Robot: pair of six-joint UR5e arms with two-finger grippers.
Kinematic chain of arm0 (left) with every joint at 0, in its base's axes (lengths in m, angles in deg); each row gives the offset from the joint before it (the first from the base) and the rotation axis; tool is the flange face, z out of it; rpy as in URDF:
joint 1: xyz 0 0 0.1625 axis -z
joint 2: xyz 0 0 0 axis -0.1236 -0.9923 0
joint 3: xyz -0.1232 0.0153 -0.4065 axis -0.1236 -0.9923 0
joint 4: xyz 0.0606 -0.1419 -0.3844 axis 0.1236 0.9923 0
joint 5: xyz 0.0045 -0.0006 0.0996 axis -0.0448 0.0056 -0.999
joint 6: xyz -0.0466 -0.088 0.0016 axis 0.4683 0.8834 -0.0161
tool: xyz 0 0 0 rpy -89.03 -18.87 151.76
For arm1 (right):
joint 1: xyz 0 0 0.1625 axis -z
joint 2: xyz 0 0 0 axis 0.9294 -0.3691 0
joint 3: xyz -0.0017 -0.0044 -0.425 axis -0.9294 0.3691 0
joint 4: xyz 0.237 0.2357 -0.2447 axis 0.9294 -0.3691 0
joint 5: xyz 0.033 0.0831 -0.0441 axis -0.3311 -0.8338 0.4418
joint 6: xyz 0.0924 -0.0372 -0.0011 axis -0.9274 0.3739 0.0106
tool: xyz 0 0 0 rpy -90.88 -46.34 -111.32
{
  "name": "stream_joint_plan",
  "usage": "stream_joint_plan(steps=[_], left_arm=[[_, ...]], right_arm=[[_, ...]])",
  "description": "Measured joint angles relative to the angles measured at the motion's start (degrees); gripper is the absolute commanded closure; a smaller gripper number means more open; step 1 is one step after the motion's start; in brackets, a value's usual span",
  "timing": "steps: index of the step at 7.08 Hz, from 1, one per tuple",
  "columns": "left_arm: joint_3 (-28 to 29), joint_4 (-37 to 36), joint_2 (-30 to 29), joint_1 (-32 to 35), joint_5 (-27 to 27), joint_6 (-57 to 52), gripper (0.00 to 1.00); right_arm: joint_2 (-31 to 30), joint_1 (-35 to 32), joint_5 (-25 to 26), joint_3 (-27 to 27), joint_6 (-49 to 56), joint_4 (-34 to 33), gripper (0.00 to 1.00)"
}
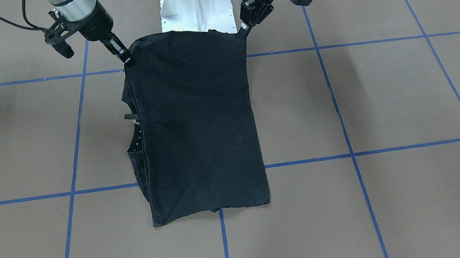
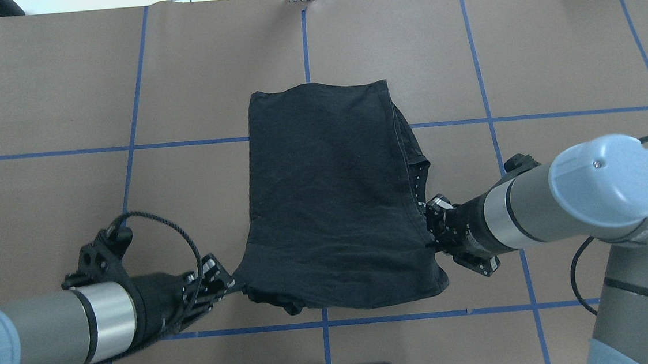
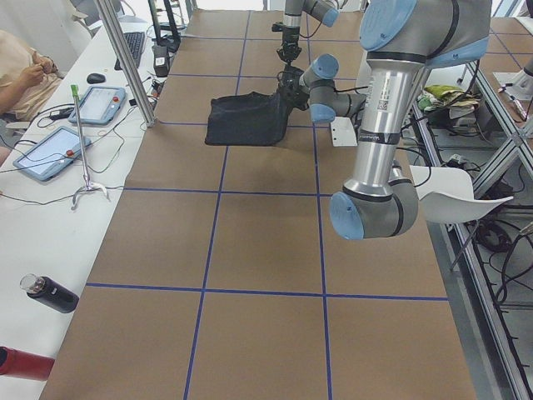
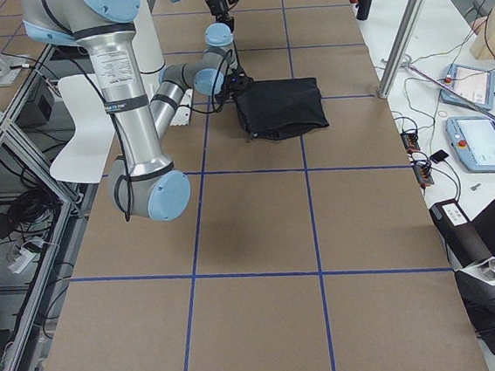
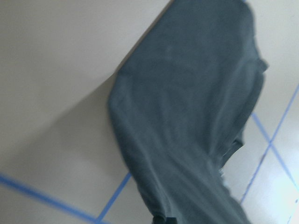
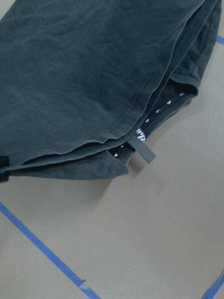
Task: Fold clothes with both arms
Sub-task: 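Lift the near end with both grippers and fold it toward the far end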
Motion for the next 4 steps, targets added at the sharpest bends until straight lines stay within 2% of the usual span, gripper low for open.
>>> stream_joint_plan(steps=[2,4], left_arm=[[8.02,-0.78,-6.08,7.92,1.88,-4.34,1.0],[13.89,-0.29,-9.49,11.47,2.46,-6.43,1.0]], right_arm=[[5.66,-6.44,-4.54,8.04,4.04,-0.15,1.0],[11.83,-10.52,-7.14,17.5,9.08,-0.12,1.0]])
